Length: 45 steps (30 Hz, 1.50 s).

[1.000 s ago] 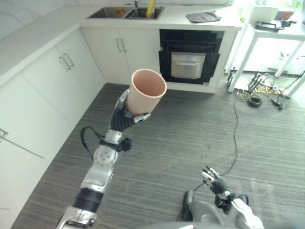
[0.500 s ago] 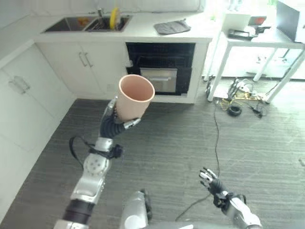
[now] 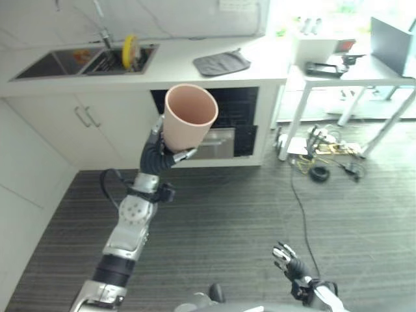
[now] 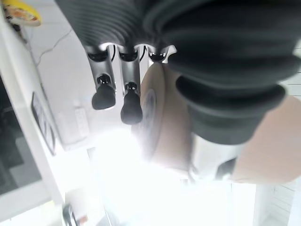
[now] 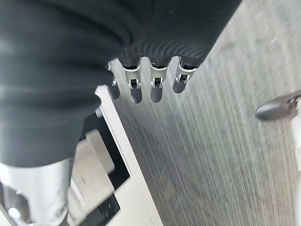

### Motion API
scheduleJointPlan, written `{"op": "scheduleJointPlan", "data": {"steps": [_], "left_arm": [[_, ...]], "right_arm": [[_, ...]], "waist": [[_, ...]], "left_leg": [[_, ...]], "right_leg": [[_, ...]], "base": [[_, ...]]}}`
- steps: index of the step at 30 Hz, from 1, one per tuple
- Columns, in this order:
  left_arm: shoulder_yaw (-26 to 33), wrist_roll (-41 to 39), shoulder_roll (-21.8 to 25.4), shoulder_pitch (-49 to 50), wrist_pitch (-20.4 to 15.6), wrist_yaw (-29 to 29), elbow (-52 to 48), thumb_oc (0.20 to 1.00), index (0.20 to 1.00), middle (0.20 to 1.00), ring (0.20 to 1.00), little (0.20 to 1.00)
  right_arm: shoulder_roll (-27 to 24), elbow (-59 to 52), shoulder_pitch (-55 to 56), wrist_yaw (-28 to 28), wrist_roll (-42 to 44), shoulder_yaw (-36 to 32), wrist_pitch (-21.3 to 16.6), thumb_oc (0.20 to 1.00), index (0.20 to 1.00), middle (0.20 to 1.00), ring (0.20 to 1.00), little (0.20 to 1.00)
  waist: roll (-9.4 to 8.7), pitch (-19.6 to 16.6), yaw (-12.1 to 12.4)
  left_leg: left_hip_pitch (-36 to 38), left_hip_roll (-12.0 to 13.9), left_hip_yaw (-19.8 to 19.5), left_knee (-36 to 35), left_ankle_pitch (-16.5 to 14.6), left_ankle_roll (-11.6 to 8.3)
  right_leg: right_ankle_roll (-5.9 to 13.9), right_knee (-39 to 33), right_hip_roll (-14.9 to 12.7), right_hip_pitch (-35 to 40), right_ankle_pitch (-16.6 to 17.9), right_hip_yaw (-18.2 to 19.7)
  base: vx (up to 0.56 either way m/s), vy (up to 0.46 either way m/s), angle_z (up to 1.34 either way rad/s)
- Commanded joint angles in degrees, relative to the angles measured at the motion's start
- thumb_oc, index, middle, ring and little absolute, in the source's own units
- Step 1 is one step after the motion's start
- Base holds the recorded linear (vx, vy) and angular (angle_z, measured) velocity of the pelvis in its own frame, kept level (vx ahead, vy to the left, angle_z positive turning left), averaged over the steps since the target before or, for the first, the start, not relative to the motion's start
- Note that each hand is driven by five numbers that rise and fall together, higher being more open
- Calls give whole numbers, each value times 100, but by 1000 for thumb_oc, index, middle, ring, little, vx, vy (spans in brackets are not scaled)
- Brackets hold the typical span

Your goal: Place the dishes in the dishwasher.

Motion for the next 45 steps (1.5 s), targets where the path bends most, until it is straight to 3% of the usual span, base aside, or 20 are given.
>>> {"op": "scheduleJointPlan", "data": {"steps": [1, 3, 5, 6, 7, 9, 11, 13, 16, 18, 19, 20, 21, 23, 24, 26, 28, 29, 35, 45], "left_arm": [[22, -25, 21, -62, -166, -2, -175, 200, 200, 200, 200, 200], [6, 56, 30, -34, -198, 96, -193, 200, 200, 200, 200, 200], [-24, 168, 36, -39, -182, 204, -268, 200, 200, 200, 200, 200], [-25, 189, 40, -49, -175, 224, -280, 200, 200, 200, 200, 200], [-3, 193, 111, -17, -196, 331, -333, 200, 200, 200, 200, 200], [70, 188, 158, 129, -291, 311, -417, 200, 200, 200, 200, 200], [140, 166, 150, 236, -288, 280, -502, 200, 200, 200, 200, 200], [84, 133, 85, 269, -244, 353, -518, 200, 200, 200, 200, 200], [86, 219, 11, 410, -271, 396, -626, 200, 200, 200, 200, 200], [111, 195, -44, 501, -318, 459, -712, 200, 200, 200, 200, 200], [145, 76, -51, 496, -322, 414, -709, 200, 200, 200, 200, 200], [164, 18, -65, 487, -324, 346, -685, 200, 200, 200, 200, 200], [181, 15, -78, 494, -329, 298, -669, 200, 200, 200, 200, 200], [203, -9, -65, 522, -343, 271, -631, 200, 200, 200, 200, 200], [207, -52, -42, 509, -319, 290, -640, 200, 200, 200, 200, 200], [195, -40, -79, 426, -278, 276, -624, 200, 200, 200, 200, 200], [105, -37, -84, 356, -347, 226, -403, 200, 200, 200, 200, 200], [89, 14, -77, 308, -349, 220, -349, 200, 200, 200, 200, 200], [170, -17, 82, 232, -255, 325, -249, 200, 200, 200, 200, 200], [260, 70, 80, 399, -177, 320, -426, 200, 200, 200, 200, 200]], "right_arm": [[105, -306, -61, -35, -89, 6, -181, 1000, 1000, 1000, 1000, 1000], [65, -315, -105, -14, -60, 27, -168, 1000, 1000, 1000, 1000, 1000], [13, -395, -118, 19, -12, -5, -118, 1000, 1000, 1000, 1000, 1000], [-2, -411, -123, 28, 15, -9, -104, 1000, 1000, 1000, 1000, 1000], [12, -391, -216, 85, 16, -29, -58, 1000, 1000, 1000, 1000, 1000], [45, -359, -327, 150, -36, -49, -22, 1000, 1000, 1000, 1000, 1000], [8, -379, -380, 202, -80, 1, 16, 1000, 1000, 1000, 1000, 1000], [-40, -391, -415, 129, 28, 92, 59, 1000, 1000, 1000, 1000, 1000], [-123, -434, -413, 174, 0, 131, 91, 1000, 1000, 1000, 1000, 1000], [-221, -365, -425, 195, 26, 129, 60, 1000, 1000, 1000, 1000, 1000], [-273, -243, -448, 190, 86, 135, -43, 1000, 1000, 1000, 1000, 1000], [-287, -176, -458, 183, 120, 117, -102, 1000, 1000, 1000, 1000, 1000], [-296, -132, -467, 184, 144, 92, -135, 1000, 1000, 1000, 1000, 1000], [-320, 43, -531, 203, 196, 66, -237, 1000, 1000, 1000, 1000, 1000], [-335, 89, -564, 157, 210, 64, -284, 1000, 1000, 1000, 1000, 1000], [-341, 69, -539, 85, 264, 38, -346, 1000, 1000, 1000, 1000, 1000], [-367, 70, -516, -91, 453, -16, -371, 1000, 1000, 1000, 1000, 1000], [-352, 116, -480, -86, 549, -37, -448, 1000, 1000, 1000, 1000, 1000], [-233, 187, -299, 19, 318, -96, -440, 1000, 1000, 1000, 1000, 1000], [-94, -84, -171, -134, 201, -86, -305, 1000, 1000, 1000, 1000, 1000]], "waist": [[98, -3, 71], [97, 56, 13], [53, 124, -80], [42, 156, -103], [-52, 246, -121], [-51, 276, -44], [-46, 212, 14], [-68, 110, -28], [-122, 46, -58], [-188, 53, -3], [-190, 118, 70], [-181, 156, 107], [-167, 173, 126], [-89, 158, 163], [6, 141, 180], [50, 175, 168], [53, 82, 78], [77, 45, 68], [163, -79, 22], [39, -191, 69]], "left_leg": [[15, 462, 37, -189, -36, -561], [133, 473, 2, -189, -91, -589], [224, 510, -128, -189, -161, -652], [267, 527, -160, -189, -186, -670], [457, 557, -137, -189, -409, -740], [590, 647, -23, -189, -526, -782], [700, 736, 93, -189, -579, -840], [799, 864, 125, -76, -534, -919], [703, 963, 201, 505, -687, -1030], [213, 1102, 132, 1889, -535, -1130], [-336, 1278, -33, 2790, -170, -1249], [-541, 1360, -122, 2910, -33, -1279], [-593, 1384, -171, 2816, 3, -1278], [-490, 1425, -315, 1914, 191, -1326], [-532, 1595, -413, 1146, 612, -1498], [-697, 1799, -428, 746, 1101, -1647], [-451, 1810, 22, 222, 674, -1548], [-315, 1788, 56, 31, 648, -1560], [99, 1519, -76, -189, 363, -1504], [205, 1364, 56, -189, 77, -1395]], "right_leg": [[51, -640, 118, -441, 1192, -296], [-22, -994, 278, -707, 1082, -296], [-67, -2206, 410, -731, 1031, -217], [-45, -2619, 382, -731, 1151, -200], [195, -3714, 31, -1053, 1971, -159], [274, -3867, -86, -1149, 2100, -310], [226, -4001, 6, -900, 1810, -484], [40, -3997, 269, -679, 1477, -316], [-180, -4011, 433, -459, 1244, -227], [-477, -3963, 610, -229, 969, -108], [-688, -3924, 747, -56, 810, -24], [-753, -3924, 808, 50, 751, 21], [-768, -3921, 839, 103, 716, 52], [-737, -3942, 900, 202, 635, 139], [-710, -3999, 946, 316, 555, 163], [-716, -4035, 931, 488, 481, 137], [-574, -4051, 673, 559, 471, -78], [-538, -4053, 613, 563, 484, -169], [-365, -4289, 479, 562, 712, -217], [-205, -4872, 392, 638, 1049, -285]], "base": [[101, 202, 30], [116, 27, 7], [131, -157, 13], [216, -332, 54], [213, -322, 67], [214, -310, 69], [219, -316, 32], [230, -340, 25], [178, -232, 11], [187, -286, -69], [155, -236, -59], [122, -128, -43], [130, 37, -46], [171, 198, -45], [179, 273, -50], [151, 242, -22], [129, 277, -21], [95, 217, -33], [79, 104, -1], [27, 0, 3]]}}
